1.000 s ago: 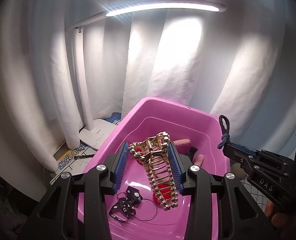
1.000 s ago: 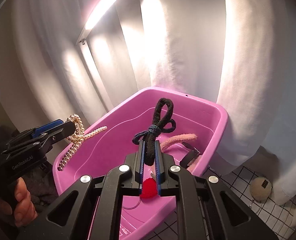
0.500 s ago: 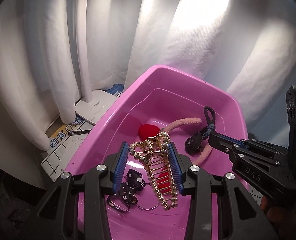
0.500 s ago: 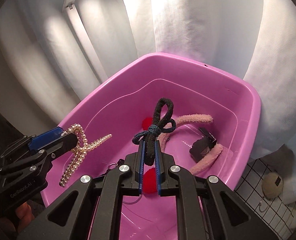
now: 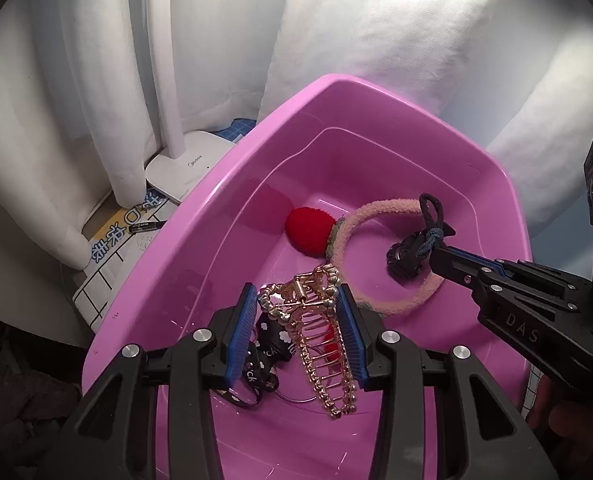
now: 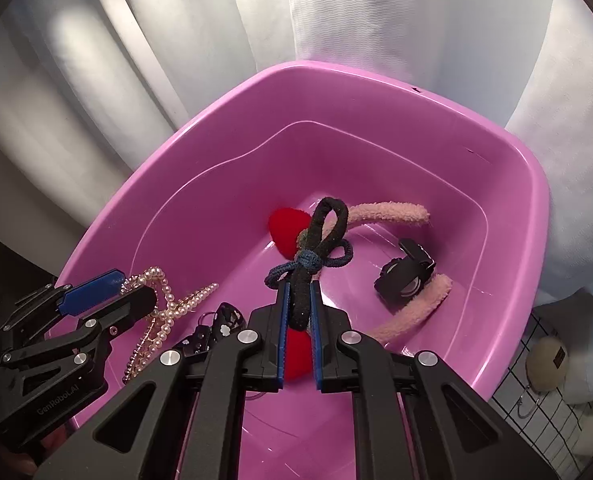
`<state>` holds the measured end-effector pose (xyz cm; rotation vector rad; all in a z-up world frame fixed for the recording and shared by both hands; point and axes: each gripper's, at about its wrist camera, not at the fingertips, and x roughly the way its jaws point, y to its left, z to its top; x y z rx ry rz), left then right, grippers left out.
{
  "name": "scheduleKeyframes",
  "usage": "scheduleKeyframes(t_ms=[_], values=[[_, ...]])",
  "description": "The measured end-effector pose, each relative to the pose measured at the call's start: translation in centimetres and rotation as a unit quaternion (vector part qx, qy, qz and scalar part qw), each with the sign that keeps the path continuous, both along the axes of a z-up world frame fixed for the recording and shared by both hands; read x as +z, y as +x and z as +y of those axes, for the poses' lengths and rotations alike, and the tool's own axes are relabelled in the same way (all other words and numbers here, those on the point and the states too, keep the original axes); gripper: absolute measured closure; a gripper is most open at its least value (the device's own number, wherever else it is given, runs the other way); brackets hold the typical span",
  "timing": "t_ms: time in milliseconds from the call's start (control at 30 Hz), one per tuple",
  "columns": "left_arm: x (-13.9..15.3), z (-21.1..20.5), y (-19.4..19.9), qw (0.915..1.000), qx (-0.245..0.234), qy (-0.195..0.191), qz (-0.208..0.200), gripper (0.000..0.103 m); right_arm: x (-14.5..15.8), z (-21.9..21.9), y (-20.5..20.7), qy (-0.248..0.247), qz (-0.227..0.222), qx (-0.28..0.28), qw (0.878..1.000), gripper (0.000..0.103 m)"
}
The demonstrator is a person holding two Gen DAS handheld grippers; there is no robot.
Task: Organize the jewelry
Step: 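Open both grippers to drop the hair claw and hair tie into the tub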
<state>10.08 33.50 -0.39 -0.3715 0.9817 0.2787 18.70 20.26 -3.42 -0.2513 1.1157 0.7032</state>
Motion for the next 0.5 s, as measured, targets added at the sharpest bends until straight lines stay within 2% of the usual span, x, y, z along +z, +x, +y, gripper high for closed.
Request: scheduleKeyframes(t_ms=[233,300,333,367,400,433,467,500], values=[[-1.4,0.2,0.5,0.9993,0.002,-0.012,0.036,0.063,-1.0,0.1,0.8,-0.024,0.005,-0.009,1.000,0.093],[-1.5,0.3,0.6,0.9990,0.003,-0.013,0.042,0.062,-1.0,0.2,0.9,-0.030,0.001,-0.007,1.000,0.088],[-1.5,0.4,0.6,0.9990,0.004,-0.015,0.042,0.061,-0.9,0.4,0.9,-0.031,-0.003,-0.004,1.000,0.080],[-1.3,0.4,0.5,0.9992,0.007,-0.012,0.039,0.056,-0.7,0.5,0.8,-0.032,-0.007,-0.001,0.999,0.069],[-1.0,0.4,0.4,0.9993,0.010,-0.003,0.036,0.050,-0.6,0.7,0.7,-0.034,-0.012,0.003,0.999,0.064],[-0.7,0.4,0.3,0.9994,0.013,0.006,0.032,0.032,-0.4,0.9,0.5,-0.036,-0.019,0.006,0.999,0.054],[-0.3,0.3,0.1,0.9996,0.011,0.011,0.023,0.024,-0.2,1.1,0.3,-0.039,-0.026,0.008,0.999,0.048],[0.1,0.3,0.0,0.9995,0.014,0.021,0.019,0.021,0.0,1.2,0.2,-0.042,-0.032,0.008,0.999,0.046]])
